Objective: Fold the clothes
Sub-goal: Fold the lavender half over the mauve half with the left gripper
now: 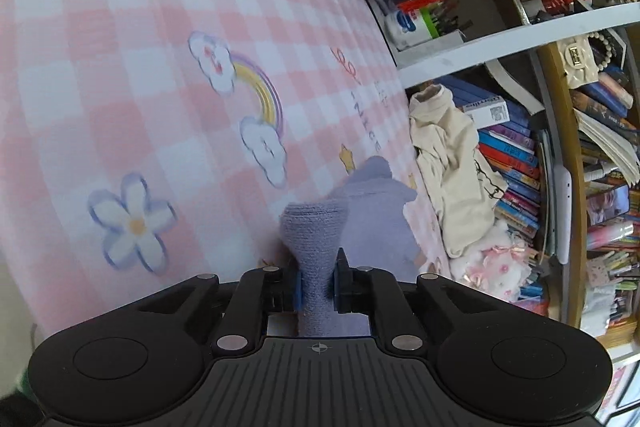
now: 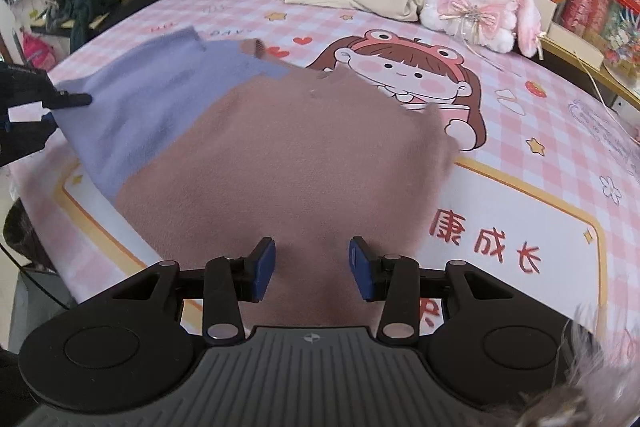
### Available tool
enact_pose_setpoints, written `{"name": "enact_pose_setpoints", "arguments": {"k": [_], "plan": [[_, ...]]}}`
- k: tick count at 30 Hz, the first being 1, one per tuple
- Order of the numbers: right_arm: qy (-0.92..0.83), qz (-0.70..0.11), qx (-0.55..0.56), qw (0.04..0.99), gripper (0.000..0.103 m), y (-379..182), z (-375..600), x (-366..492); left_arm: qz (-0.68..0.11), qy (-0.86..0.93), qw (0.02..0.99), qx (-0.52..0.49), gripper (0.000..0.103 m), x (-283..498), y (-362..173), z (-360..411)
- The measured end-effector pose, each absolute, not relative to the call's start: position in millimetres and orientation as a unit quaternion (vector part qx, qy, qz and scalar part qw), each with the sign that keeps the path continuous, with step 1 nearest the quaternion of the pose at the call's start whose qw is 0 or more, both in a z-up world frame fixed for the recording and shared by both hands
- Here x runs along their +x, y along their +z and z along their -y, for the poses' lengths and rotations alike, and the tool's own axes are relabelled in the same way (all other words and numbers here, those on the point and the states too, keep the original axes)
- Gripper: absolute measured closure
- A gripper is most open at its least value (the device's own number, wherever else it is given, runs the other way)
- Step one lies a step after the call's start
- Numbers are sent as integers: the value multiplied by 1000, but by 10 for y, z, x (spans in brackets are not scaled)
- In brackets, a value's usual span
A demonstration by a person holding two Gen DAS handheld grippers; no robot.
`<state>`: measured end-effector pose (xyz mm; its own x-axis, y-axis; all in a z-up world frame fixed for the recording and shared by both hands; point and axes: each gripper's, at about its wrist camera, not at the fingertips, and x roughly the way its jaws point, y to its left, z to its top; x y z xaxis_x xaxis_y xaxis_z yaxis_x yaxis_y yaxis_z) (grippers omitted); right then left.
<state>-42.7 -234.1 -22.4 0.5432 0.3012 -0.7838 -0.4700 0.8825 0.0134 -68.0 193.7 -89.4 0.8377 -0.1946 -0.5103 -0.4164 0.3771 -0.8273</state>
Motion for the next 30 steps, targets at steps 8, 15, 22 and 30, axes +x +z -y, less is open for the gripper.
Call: {"name": "enact_pose_setpoints", "arguments": {"k": [8, 15, 22, 30], "plan": [[216, -426, -109, 872, 65, -234, 2296, -545, -276, 65, 783, -554, 91, -726, -960, -2073], [241, -429, -114, 863, 64, -312, 2337, -505, -254, 50, 819, -512, 92, -710, -644, -1837], [290, -428, -121, 847, 62, -340, 2407, -417, -220, 26, 867, -446, 95, -694, -148, -1488], [345, -421, -128, 829, 60, -346, 2489, -320, -202, -49, 936, -285, 95, -713, 669, -392]]}}
